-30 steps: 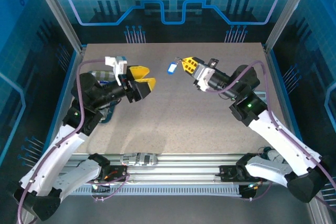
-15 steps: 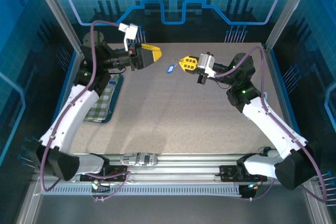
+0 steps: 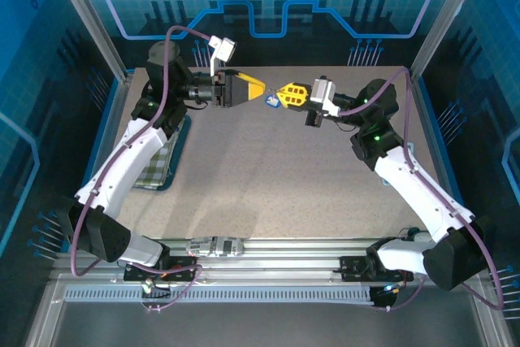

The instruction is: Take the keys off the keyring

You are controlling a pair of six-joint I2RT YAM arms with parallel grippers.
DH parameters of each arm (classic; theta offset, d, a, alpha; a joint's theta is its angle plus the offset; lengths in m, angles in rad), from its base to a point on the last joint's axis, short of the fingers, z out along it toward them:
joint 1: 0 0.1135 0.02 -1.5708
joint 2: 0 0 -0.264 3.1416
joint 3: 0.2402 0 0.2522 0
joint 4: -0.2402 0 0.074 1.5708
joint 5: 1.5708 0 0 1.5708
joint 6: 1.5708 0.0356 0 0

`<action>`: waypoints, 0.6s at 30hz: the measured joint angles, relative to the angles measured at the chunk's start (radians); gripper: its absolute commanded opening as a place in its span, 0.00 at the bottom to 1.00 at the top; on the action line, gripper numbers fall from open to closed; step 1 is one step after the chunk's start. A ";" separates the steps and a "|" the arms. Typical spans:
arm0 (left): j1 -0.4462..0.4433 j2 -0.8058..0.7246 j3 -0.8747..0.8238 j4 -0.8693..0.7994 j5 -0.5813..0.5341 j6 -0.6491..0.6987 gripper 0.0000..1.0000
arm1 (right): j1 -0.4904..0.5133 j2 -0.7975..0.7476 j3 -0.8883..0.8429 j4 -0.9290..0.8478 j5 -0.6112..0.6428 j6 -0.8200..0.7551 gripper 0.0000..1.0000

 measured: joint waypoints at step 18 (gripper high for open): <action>-0.027 0.021 0.006 0.003 0.030 -0.017 0.37 | 0.000 0.002 0.000 -0.001 0.000 -0.001 0.00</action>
